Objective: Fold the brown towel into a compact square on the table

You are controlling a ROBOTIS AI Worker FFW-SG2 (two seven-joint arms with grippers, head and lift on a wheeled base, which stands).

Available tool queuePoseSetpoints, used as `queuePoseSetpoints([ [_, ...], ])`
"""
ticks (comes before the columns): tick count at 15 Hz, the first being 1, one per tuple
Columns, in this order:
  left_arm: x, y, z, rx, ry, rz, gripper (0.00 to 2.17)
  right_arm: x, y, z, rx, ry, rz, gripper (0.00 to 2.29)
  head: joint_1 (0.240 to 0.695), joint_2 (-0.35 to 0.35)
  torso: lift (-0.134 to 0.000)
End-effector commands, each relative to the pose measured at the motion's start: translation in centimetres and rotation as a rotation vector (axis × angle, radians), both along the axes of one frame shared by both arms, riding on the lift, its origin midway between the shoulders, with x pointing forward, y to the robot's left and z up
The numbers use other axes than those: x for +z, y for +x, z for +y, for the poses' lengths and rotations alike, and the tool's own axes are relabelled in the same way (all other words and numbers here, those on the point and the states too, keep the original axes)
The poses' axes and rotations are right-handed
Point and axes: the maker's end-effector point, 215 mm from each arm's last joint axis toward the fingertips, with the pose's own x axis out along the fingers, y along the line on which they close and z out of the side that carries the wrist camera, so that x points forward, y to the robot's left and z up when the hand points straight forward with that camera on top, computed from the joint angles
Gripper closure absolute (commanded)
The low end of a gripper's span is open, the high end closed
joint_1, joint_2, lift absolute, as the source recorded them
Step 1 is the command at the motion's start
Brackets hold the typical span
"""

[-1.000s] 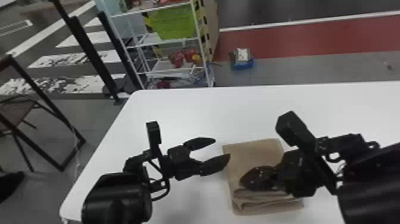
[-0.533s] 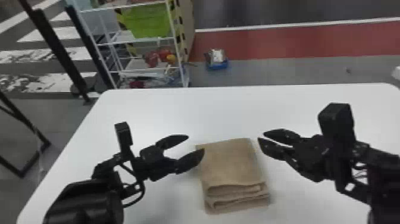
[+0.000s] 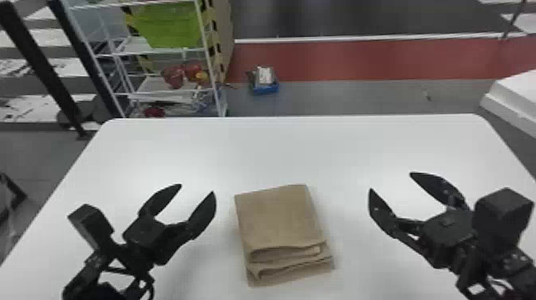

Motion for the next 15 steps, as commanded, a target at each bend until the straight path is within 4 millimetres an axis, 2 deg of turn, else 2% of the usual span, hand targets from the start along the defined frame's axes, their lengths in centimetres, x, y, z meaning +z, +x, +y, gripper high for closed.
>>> queuePoseSetpoints([
  [1, 1.8, -1.2, 1.5, 0.07, 0.007, -0.088, 0.05, 0.4, -0.8, -0.5, -0.034, 0.013, -0.053, 0.06, 0.695, 0.087, -0.134],
  [3, 1.5, -1.9, 2.3, 0.09, 0.027, -0.089, 0.05, 2.3, -0.7, 0.2, -0.019, 0.017, -0.135, 0.06, 0.695, 0.093, -0.134],
  [4, 1.5, -2.1, 2.5, 0.092, 0.031, -0.092, 0.05, 2.4, -0.7, 0.3, -0.018, 0.025, -0.135, 0.06, 0.695, 0.102, -0.134],
  [9, 1.6, -2.1, 4.6, 0.152, 0.083, -0.093, 0.05, 1.9, -0.8, -0.3, -0.036, 0.03, -0.124, 0.06, 0.695, 0.138, -0.134],
  [12, 1.8, -2.7, 7.8, 0.234, 0.147, -0.082, 0.05, 1.8, -0.8, -0.5, -0.043, 0.071, -0.123, 0.06, 0.695, 0.151, -0.134],
  [15, 1.4, -3.2, 8.9, 0.248, 0.157, -0.063, 0.05, 1.3, -0.7, -0.5, -0.042, 0.088, -0.126, 0.06, 0.695, 0.184, -0.134],
])
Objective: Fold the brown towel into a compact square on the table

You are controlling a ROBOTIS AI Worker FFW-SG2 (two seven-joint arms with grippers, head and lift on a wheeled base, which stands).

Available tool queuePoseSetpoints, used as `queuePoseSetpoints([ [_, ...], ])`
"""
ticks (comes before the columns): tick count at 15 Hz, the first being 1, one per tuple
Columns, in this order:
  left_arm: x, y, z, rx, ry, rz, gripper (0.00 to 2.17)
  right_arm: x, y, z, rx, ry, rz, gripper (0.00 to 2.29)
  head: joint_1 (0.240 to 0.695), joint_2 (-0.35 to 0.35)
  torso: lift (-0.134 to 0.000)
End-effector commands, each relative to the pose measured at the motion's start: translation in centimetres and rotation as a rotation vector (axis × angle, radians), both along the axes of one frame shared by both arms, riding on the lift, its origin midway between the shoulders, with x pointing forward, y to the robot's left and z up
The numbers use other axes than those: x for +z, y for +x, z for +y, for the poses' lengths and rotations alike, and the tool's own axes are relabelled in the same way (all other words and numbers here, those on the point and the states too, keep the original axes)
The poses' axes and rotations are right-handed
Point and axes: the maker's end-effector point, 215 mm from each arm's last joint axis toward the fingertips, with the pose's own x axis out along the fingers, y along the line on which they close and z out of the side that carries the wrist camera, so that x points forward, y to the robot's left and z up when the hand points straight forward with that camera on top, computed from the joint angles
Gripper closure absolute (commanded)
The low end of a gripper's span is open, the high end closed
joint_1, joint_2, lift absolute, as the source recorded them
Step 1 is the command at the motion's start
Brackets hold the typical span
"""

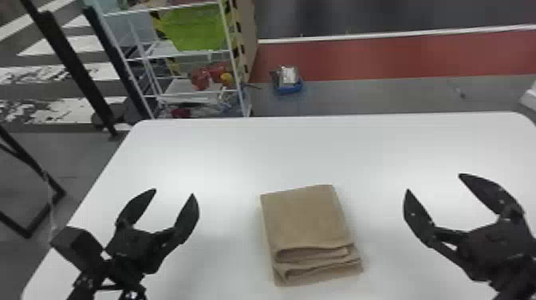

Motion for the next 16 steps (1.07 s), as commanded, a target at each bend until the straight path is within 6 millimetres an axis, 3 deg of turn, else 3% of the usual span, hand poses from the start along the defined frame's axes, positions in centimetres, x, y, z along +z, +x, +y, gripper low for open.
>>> queuePoseSetpoints([
  [1, -0.4, -0.3, 0.5, 0.01, 0.0, 0.015, 0.05, -0.3, 0.2, -0.2, -0.004, 0.009, -0.001, 0.06, 0.695, 0.189, -0.134],
  [7, -0.3, -0.4, 0.7, 0.016, 0.004, 0.015, 0.05, -1.0, -0.1, -1.6, -0.037, 0.017, 0.011, 0.07, 0.695, 0.19, -0.134],
  [16, -0.5, -1.1, 1.0, 0.015, -0.004, 0.019, 0.06, -1.3, -0.6, -1.6, -0.039, 0.016, 0.017, 0.07, 0.695, 0.187, -0.134],
])
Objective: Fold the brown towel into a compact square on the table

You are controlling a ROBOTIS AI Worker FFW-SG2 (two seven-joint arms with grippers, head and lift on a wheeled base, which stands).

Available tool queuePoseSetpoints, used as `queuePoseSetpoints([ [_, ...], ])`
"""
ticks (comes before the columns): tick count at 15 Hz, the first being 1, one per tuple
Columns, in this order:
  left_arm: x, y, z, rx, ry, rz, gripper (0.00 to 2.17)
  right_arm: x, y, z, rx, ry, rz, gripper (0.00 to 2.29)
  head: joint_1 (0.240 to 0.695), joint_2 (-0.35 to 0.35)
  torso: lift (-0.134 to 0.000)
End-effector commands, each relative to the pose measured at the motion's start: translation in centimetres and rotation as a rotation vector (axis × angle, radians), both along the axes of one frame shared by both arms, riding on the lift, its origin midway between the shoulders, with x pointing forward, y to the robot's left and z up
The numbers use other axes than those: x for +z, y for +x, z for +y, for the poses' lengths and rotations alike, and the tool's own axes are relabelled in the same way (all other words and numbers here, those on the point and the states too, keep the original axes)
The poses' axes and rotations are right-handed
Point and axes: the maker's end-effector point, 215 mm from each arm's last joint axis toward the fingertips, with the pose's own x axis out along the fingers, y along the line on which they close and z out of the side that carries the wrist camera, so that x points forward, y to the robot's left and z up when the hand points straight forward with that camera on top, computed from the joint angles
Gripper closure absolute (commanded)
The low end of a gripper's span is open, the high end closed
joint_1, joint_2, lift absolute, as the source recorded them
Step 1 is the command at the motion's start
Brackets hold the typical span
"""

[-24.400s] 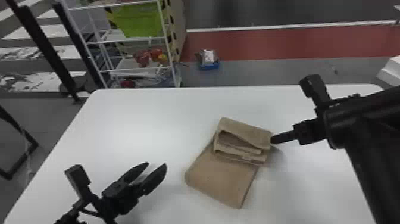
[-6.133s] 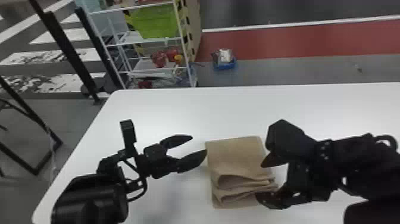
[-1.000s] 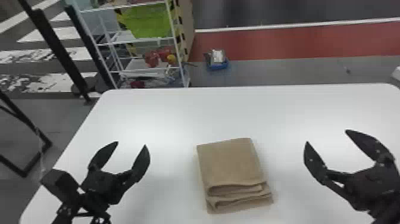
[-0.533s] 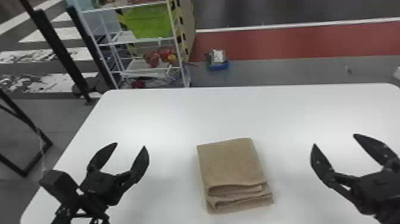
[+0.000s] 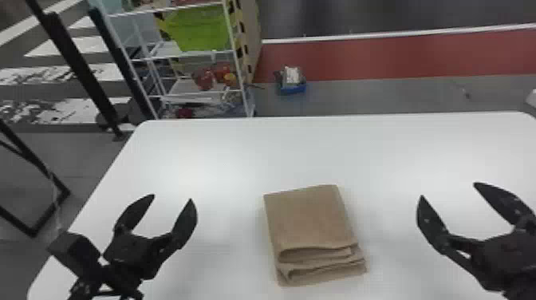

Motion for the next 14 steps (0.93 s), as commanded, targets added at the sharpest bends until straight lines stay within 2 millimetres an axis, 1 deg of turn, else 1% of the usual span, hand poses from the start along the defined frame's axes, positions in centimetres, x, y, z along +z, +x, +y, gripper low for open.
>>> queuePoseSetpoints([
  [1, -0.04, -0.04, -0.09, -0.001, -0.003, 0.0, 0.06, -0.05, -0.13, 0.02, 0.0, 0.001, 0.001, 0.07, 0.695, 0.188, -0.134],
  [14, -0.02, -0.1, -0.49, -0.011, -0.005, 0.0, 0.06, 0.07, -0.27, -0.12, -0.007, 0.005, -0.005, 0.07, 0.695, 0.182, -0.134],
])
